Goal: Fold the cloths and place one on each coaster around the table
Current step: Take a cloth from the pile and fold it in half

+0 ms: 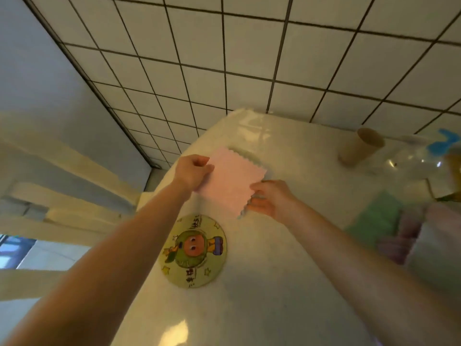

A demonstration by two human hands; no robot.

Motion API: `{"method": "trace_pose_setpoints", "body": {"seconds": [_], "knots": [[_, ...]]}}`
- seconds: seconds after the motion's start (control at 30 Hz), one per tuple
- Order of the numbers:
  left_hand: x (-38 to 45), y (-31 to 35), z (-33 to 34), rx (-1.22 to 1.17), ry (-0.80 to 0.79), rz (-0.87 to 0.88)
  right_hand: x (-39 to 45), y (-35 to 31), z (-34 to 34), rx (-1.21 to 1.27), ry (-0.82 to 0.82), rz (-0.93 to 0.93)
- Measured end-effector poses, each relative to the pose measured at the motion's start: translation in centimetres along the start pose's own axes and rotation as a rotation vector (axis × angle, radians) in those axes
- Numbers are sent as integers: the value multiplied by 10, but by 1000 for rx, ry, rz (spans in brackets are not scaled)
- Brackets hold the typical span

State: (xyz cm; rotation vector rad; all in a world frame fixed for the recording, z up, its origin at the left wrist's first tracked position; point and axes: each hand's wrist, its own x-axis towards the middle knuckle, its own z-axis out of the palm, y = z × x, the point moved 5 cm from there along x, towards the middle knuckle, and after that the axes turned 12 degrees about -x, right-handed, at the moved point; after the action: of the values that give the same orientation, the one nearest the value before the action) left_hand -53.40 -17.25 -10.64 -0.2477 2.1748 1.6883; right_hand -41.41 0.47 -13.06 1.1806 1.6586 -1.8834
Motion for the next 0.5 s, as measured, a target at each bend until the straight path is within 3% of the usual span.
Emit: {"method": "trace_pose_setpoints", "body": {"seconds": [0.2,0.5], "knots": [[60,7,29,167,-44,118,39,-2,7,160,38,30],[82,3,41,347,-90,190,54,1,8,114,102,49]]}}
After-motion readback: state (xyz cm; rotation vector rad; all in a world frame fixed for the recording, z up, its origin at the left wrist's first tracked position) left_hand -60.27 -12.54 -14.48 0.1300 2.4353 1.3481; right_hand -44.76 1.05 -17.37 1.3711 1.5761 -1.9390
